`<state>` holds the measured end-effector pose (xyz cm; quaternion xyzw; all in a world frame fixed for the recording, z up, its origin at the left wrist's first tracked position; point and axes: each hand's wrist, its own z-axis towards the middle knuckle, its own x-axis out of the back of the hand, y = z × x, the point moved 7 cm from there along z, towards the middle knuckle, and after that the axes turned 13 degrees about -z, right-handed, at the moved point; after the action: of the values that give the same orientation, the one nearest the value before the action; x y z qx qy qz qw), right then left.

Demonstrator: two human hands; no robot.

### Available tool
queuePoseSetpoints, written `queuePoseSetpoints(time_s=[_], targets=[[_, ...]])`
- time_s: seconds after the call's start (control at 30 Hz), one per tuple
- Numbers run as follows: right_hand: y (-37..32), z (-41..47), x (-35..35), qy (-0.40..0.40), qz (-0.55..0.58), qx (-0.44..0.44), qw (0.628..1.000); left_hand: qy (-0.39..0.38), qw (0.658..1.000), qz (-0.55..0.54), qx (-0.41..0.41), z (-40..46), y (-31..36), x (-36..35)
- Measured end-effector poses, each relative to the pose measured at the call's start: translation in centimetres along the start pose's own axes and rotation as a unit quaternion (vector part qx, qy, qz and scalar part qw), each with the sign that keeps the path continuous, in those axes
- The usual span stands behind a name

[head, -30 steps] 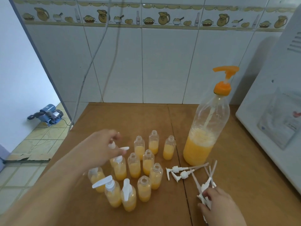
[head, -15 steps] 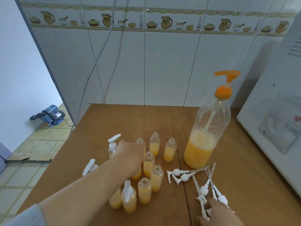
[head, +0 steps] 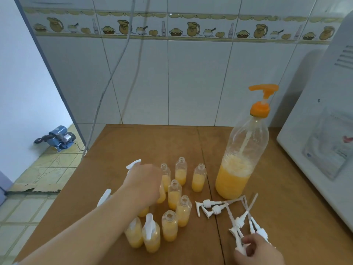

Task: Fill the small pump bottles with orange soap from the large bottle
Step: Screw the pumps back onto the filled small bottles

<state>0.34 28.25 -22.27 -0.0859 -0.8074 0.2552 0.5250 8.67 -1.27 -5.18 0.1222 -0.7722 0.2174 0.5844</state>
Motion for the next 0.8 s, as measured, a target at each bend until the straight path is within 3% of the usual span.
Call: queuePoseSetpoints(time_s=[0.1,0.13,0.2,0.27,0.4,0.43,0.47,0.5,0.63,0.8], targets=[[-5.4,-3.2,6.3,0.013,0.113,-0.007,0.994,0.114,0.964,-0.238,0.013,-1.6,-2.6,2.8],[-6.4,-3.0,6.9,0.028,0.114,0.034,0.993,0.154,0.935,-0.319,0.023,-2.6,-3.7,3.6],[-6.8,-3.2,8.5,0.044,0.18,0.032,0.982,0.189,0.863,-0.468,0.036,-4.5,-5.4,4.9],[-8.2,-4.2,10.1,0.067,0.26,0.062,0.961,0.216,0.761,-0.611,0.031,-5.4,-6.2,5.0],[-12.4,-6.4,13.1,0.066,0.375,0.134,0.915,0.167,0.505,-0.847,-0.012,-5.4,-3.7,3.3],[-13.1,-6.6,13.6,0.074,0.373,0.15,0.913,0.16,0.463,-0.872,-0.012,-5.5,-2.9,3.1],[-14.0,-7.1,14.2,0.083,0.374,0.172,0.908,0.158,0.445,-0.881,-0.014,-5.5,-2.2,2.9],[-14.7,-7.5,14.7,0.09,0.372,0.202,0.901,0.163,0.447,-0.879,-0.023,-5.5,-1.7,2.8],[-17.0,-9.1,17.1,0.182,0.319,0.268,0.891,0.216,0.532,-0.817,-0.061,-6.2,-0.7,3.3],[-18.1,-10.1,17.8,0.27,0.2,0.342,0.878,0.265,0.608,-0.744,-0.078,-6.6,-0.9,3.2]])
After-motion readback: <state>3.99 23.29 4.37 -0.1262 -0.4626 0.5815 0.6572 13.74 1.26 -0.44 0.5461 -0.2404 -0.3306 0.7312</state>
